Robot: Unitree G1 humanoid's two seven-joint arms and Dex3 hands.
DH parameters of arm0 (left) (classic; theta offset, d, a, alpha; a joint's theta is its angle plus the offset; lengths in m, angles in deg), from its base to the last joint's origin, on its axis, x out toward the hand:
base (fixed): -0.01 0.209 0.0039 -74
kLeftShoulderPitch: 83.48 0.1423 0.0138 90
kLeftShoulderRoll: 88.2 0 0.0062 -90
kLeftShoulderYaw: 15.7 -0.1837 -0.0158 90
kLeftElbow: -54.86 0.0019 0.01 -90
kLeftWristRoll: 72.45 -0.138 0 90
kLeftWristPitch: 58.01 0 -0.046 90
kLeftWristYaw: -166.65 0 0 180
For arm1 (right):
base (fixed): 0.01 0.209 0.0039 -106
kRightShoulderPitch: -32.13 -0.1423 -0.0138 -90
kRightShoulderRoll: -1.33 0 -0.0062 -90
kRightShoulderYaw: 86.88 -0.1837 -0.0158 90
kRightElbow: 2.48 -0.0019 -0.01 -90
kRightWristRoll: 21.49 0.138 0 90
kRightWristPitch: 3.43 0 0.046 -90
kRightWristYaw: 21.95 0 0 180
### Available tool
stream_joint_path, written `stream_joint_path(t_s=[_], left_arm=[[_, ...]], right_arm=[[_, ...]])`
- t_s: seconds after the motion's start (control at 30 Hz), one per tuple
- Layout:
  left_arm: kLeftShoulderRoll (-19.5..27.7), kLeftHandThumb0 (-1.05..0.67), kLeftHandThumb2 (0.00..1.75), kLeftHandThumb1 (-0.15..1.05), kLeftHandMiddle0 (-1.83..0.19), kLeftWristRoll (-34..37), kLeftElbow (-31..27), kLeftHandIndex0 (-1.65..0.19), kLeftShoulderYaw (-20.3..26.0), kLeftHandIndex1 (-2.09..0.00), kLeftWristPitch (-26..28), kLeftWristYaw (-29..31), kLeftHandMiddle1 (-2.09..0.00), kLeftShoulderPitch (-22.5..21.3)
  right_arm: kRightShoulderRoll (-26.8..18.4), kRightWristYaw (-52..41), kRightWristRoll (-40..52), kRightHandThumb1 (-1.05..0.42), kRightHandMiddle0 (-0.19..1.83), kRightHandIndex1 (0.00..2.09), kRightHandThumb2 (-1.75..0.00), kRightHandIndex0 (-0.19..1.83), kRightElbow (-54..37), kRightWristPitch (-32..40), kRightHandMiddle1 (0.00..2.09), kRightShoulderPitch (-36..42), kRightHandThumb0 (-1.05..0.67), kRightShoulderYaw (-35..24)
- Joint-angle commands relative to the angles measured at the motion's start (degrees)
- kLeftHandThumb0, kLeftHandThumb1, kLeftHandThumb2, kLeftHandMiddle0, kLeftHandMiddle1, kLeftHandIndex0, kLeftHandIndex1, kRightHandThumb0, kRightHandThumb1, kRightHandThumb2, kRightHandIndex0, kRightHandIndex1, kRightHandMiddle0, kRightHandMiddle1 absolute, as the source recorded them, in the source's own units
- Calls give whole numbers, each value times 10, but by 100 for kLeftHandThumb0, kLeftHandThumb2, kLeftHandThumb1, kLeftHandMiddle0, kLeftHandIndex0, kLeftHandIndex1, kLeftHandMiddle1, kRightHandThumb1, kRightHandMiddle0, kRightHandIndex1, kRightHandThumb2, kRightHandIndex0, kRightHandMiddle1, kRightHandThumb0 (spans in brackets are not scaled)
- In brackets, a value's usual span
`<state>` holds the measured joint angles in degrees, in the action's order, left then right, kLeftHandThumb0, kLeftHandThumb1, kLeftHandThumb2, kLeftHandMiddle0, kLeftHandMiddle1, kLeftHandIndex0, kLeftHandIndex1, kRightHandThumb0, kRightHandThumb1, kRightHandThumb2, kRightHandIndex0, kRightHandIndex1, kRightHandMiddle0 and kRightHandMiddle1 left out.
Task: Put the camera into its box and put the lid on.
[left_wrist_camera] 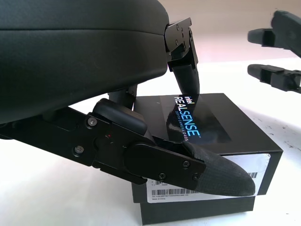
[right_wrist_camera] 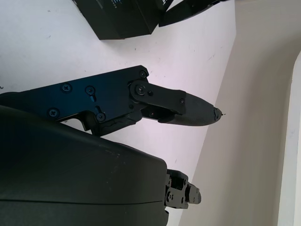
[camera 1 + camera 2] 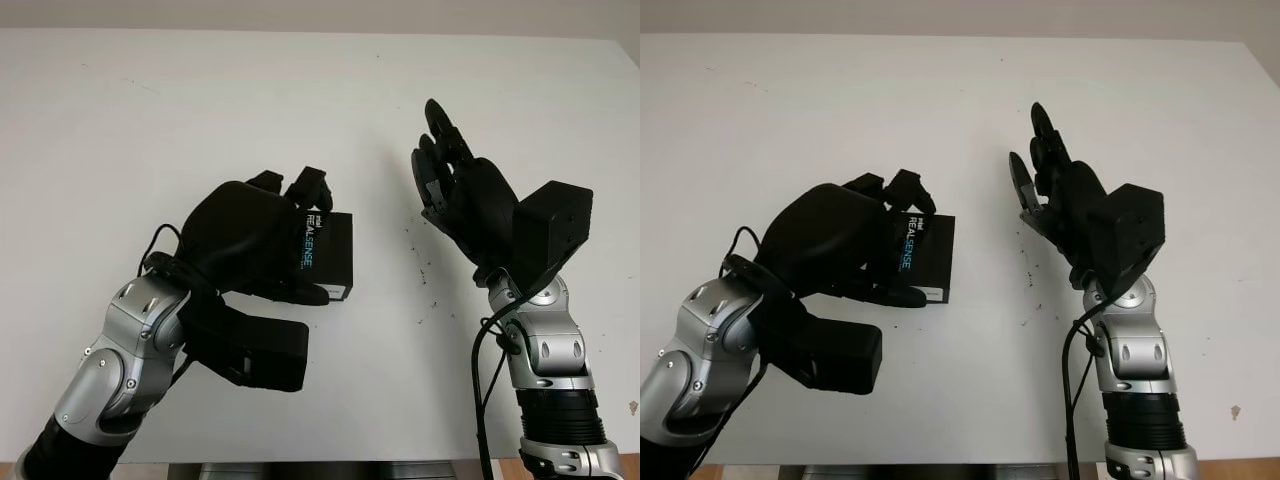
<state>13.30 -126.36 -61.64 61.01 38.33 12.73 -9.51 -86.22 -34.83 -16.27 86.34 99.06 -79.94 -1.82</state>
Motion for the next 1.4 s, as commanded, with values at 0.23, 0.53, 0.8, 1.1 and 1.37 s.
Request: stream_joint_path(t_s=[0.23, 0.53, 0.8, 1.1, 1.37], left_arm=[[-29, -41, 16, 105, -31, 10, -11, 6, 4, -209, 17, -20, -209, 63], [-45, -41, 19, 105, -28, 11, -2, 14, -4, -209, 24, -19, -209, 63], [-44, -42, 20, 105, -26, 4, 11, 10, -11, -209, 24, -13, -209, 41], [-35, -43, 19, 105, -21, -15, 23, 11, -11, -209, 26, -1, -209, 10], [-8, -57, 25, 105, -8, -95, 38, -1, -21, -38, 29, 49, -23, -34]], right_arm=[[-1, 0, 2, -105, -12, 5, -59, -13, -1, -5, 5, 1, -59, 0], [-3, -2, 1, -105, -11, 5, -59, -12, -2, -9, 5, 2, -60, 0], [-3, -3, 3, -105, -12, 5, -59, -13, -1, -10, 5, 4, -59, -2], [-3, 0, 0, -105, -11, 5, -58, -13, -3, -7, 6, 3, -60, -1], [-4, 2, -4, -105, -10, 6, -59, -12, -4, -10, 6, 3, -60, 1]])
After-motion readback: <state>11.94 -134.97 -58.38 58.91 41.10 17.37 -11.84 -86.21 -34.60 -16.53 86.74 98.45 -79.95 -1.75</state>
